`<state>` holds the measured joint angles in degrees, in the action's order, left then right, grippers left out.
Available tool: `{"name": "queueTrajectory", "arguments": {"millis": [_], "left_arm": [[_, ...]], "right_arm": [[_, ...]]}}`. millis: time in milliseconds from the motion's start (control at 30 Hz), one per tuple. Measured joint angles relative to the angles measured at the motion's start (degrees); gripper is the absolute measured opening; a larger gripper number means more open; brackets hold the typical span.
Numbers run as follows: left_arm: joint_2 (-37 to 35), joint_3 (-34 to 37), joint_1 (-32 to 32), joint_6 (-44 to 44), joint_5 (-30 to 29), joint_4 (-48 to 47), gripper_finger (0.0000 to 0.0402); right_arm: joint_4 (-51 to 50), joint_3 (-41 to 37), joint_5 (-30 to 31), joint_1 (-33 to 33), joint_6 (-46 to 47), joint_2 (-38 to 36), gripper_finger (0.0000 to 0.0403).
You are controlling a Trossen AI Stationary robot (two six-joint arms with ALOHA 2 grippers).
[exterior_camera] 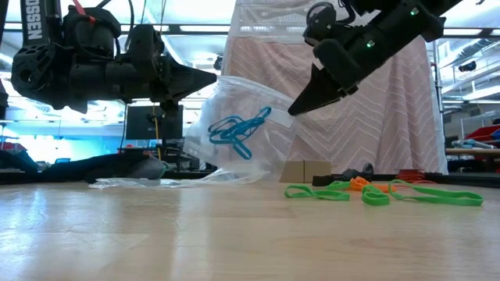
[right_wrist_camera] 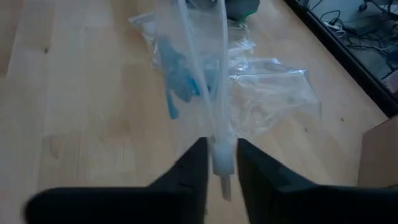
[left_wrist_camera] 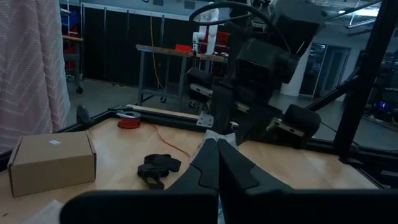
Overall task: Sort rubber bands
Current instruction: Close the transparent zip bag
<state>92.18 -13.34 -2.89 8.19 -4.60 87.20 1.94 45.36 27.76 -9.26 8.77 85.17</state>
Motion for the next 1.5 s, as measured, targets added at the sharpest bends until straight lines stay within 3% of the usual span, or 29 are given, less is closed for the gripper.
{"name": "queueTrajectory", "arguments": {"millis": [133, 300, 700, 933, 1100, 1233, 1500], "left_arm": [[-0.01, 0.0, 0.0, 0.0, 0.0, -0.03, 0.0001], [0.0, 0.0, 0.0, 0.02, 0.0, -0.04, 0.0001], [0.0, 0.0, 0.02, -0.24, 0.04, -0.28, 0.0001], [0.0, 0.0, 0.0, 0.73, 4.19, 0.15, 0.0004], [0.0, 0.0, 0.0, -0.64, 6.09, 0.53, 0.0032], [0.0, 0.0, 0.0, -3.02, 7.68, 0.81, 0.0066], [0.0, 0.02, -0.1, -3.45, 6.2, 0.58, 0.0123]], "right_arm": [[-0.75, 0.0, -0.34, -0.04, 0.07, 0.0, 0.0011], [-1.06, 0.0, 1.2, -0.02, 0.59, 0.0, 0.0027], [-1.97, 0.0, 1.27, -0.07, 0.6, 0.0, 0.0004], [-1.65, 0.0, 7.04, -0.83, 1.06, 0.0, 0.0002], [-1.53, 0.01, 9.4, -0.83, 2.84, 0.0, 0.0001], [-2.36, 0.0, 16.73, -1.1, 5.97, 0.06, 0.0001], [-2.87, 0.0, 17.5, -2.02, 5.92, 0.05, 0.0]]}}
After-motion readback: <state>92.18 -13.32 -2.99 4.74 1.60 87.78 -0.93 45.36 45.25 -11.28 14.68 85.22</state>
